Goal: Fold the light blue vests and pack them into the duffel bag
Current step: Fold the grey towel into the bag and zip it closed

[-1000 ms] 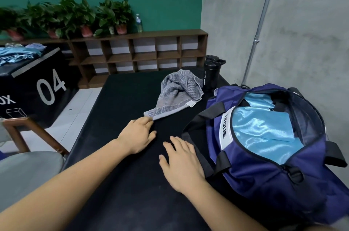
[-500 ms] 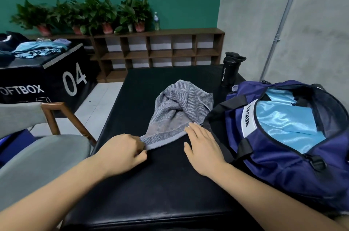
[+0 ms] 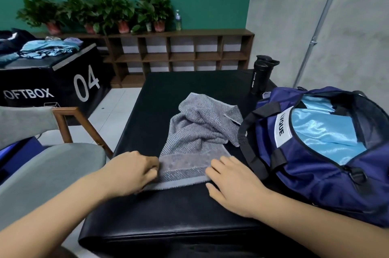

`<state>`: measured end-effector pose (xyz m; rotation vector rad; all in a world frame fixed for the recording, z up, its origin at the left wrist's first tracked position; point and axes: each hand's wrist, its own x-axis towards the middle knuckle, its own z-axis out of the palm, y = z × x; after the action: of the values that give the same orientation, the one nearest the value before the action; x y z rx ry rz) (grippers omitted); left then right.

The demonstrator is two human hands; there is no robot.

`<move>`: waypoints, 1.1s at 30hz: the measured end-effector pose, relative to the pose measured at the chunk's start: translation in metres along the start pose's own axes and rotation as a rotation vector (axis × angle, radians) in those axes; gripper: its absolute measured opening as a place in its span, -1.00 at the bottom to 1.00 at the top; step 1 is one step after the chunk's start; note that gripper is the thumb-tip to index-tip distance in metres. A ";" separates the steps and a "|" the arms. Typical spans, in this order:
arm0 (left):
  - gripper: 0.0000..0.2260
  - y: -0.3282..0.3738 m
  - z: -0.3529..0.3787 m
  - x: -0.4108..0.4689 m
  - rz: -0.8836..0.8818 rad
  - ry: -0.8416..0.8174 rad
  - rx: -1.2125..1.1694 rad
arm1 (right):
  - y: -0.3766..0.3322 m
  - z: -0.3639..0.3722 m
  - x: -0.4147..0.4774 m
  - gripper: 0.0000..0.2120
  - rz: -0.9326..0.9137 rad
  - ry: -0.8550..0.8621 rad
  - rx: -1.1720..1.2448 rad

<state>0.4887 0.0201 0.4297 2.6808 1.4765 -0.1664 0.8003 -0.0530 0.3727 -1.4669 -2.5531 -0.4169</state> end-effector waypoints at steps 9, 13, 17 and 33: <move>-0.94 0.000 -0.034 0.116 -0.011 0.317 -0.449 | 0.011 0.002 0.003 -0.77 0.019 -0.008 0.174; -0.88 0.001 -0.044 0.193 -0.071 0.407 -0.584 | 0.014 0.003 0.009 -0.77 0.030 -0.036 0.226; -0.81 -0.004 -0.043 0.254 -0.104 0.332 -0.618 | 0.018 0.007 0.012 -0.77 0.004 -0.070 0.249; -0.27 -0.029 -0.015 0.358 -0.171 -0.119 -0.258 | 0.023 0.009 0.016 -0.88 0.069 -0.094 0.324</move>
<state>0.6552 0.3372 0.3973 2.3046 1.5708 -0.1329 0.8125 -0.0263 0.3724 -1.4744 -2.4814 0.0763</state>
